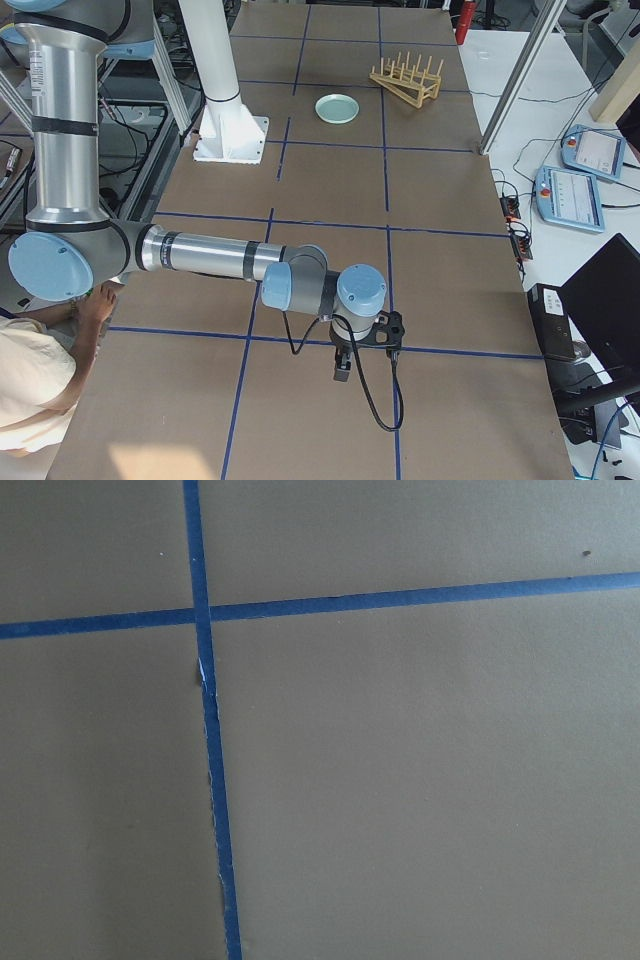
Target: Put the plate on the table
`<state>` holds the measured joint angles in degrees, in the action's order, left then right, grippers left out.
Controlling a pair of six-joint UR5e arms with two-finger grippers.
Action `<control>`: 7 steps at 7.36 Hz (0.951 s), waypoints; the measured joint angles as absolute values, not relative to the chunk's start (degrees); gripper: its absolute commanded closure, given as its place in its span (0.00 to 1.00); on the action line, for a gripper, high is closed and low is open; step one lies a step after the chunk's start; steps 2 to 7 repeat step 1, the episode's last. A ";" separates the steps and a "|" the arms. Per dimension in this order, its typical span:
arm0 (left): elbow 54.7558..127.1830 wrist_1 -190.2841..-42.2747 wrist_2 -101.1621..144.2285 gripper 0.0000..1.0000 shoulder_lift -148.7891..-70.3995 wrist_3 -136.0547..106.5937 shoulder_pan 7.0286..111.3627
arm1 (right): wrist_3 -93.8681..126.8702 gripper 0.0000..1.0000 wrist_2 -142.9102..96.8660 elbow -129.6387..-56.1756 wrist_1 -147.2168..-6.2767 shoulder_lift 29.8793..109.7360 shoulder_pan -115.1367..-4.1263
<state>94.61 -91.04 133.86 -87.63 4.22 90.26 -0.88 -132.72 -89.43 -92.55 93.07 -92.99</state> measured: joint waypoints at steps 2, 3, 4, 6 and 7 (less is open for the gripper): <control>94.60 -91.05 133.86 0.00 -87.63 4.22 90.26 | -0.88 0.00 -132.71 -89.46 -92.55 93.08 -92.99; 94.60 -91.05 133.86 0.00 -87.63 4.22 90.26 | -0.88 0.00 -132.71 -89.46 -92.55 93.08 -92.99; 94.60 -91.05 133.86 0.00 -87.63 4.22 90.26 | -0.88 0.00 -132.71 -89.46 -92.55 93.08 -92.99; 94.60 -91.05 133.86 0.00 -87.63 4.22 90.26 | -0.88 0.00 -132.71 -89.46 -92.55 93.08 -92.99; 94.60 -91.05 133.86 0.00 -87.63 4.22 90.26 | -0.88 0.00 -132.71 -89.46 -92.55 93.08 -92.99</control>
